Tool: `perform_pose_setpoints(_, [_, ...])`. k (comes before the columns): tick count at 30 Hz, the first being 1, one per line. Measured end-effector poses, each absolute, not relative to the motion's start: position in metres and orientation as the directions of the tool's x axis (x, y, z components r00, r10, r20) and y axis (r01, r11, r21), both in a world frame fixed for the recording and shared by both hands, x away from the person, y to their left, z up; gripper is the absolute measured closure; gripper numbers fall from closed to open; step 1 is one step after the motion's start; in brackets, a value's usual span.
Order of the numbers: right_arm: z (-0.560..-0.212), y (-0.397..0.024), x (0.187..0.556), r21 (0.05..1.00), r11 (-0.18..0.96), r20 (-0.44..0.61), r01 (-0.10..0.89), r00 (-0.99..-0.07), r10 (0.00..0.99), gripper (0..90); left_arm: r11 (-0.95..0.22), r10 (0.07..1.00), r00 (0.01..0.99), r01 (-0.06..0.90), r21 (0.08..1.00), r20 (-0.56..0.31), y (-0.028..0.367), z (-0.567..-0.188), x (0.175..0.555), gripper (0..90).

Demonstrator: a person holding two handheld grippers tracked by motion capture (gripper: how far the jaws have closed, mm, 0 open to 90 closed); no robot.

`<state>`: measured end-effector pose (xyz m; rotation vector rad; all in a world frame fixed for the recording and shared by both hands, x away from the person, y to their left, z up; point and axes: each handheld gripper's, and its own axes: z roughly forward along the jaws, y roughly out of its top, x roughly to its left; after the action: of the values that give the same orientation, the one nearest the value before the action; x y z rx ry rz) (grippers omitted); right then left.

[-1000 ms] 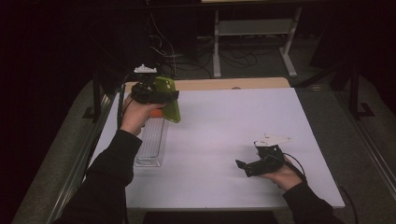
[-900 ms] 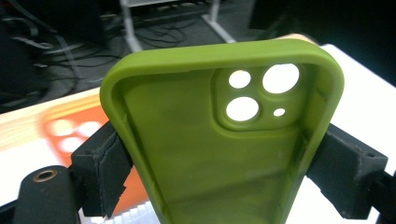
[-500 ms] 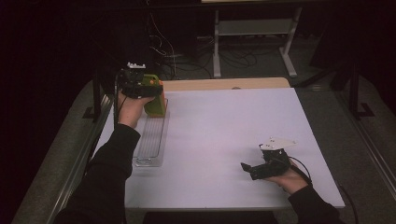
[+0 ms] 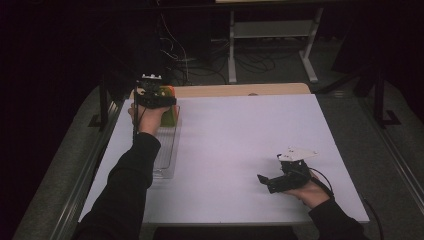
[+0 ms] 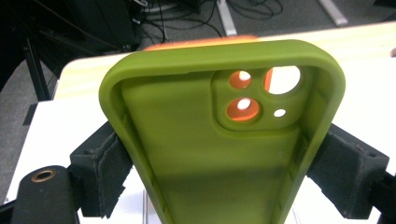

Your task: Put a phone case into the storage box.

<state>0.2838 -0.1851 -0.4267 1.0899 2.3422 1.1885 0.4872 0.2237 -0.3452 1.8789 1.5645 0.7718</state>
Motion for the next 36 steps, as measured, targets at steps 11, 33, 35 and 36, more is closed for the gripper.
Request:
perform_pose_setpoints(11, [-0.426, -0.185, 0.283, 0.788, 0.371, 0.07, 0.491, -0.671, 0.738, 0.0, -0.175, 0.983, 0.156, 0.667, 0.724, 0.094, 0.221, -0.369, 0.488, 13.4])
perform_pose_setpoints(33, [-0.426, -0.185, 0.283, 0.791, 0.369, 0.073, 0.489, -0.673, 0.736, 0.0, -0.309, 0.899, 0.437, 0.603, 0.735, 0.02, 0.23, -0.342, 0.435, 0.0])
perform_pose_setpoints(35, [-0.426, -0.186, 0.283, 0.792, 0.37, 0.073, 0.486, -0.677, 0.732, 0.0, -0.335, 0.863, 0.505, 0.58, 0.743, -0.004, 0.23, -0.341, 0.423, 0.0])
perform_pose_setpoints(36, [-0.425, -0.186, 0.283, 0.792, 0.37, 0.072, 0.486, -0.676, 0.733, 0.0, -0.353, 0.845, 0.534, 0.57, 0.742, -0.009, 0.229, -0.341, 0.416, 0.0])
